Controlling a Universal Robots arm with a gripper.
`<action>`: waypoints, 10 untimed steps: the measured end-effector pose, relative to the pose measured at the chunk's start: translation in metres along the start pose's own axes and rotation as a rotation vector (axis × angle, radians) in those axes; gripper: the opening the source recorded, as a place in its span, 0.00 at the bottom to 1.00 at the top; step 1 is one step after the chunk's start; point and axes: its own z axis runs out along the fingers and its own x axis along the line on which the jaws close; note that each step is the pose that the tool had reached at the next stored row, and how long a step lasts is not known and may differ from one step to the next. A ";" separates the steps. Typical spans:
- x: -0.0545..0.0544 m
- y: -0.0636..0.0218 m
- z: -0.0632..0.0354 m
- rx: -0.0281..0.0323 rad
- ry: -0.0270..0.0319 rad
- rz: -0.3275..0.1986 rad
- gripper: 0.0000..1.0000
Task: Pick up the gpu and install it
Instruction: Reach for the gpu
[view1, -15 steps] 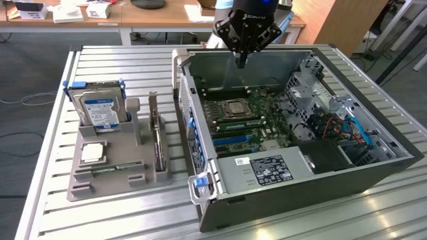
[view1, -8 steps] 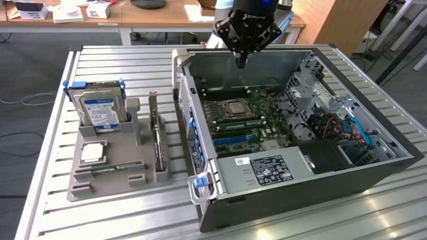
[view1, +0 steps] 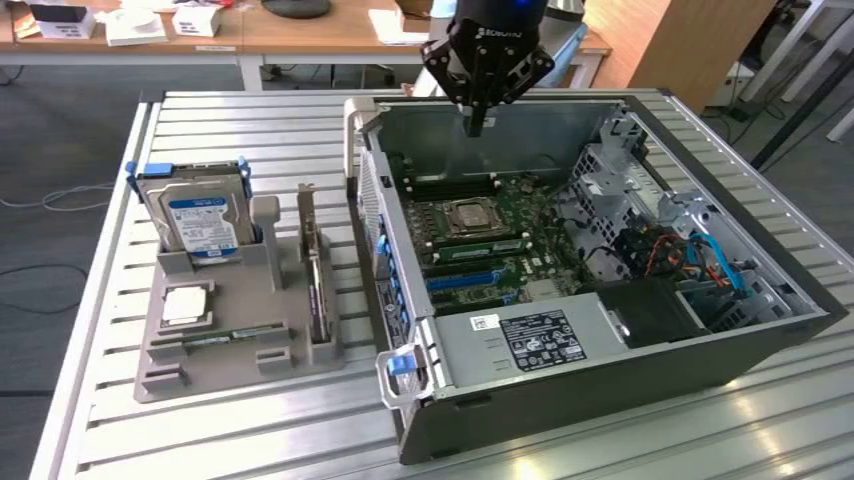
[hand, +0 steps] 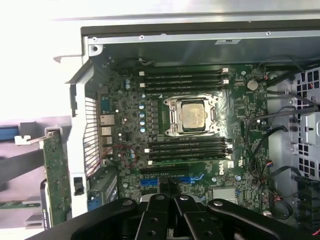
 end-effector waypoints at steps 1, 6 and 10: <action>0.003 -0.0002 0.0000 0.0000 0.0000 0.000 0.11; 0.023 -0.0017 0.0001 -0.0001 -0.0007 0.000 0.11; 0.038 -0.0029 0.0003 -0.0001 -0.0014 0.000 0.11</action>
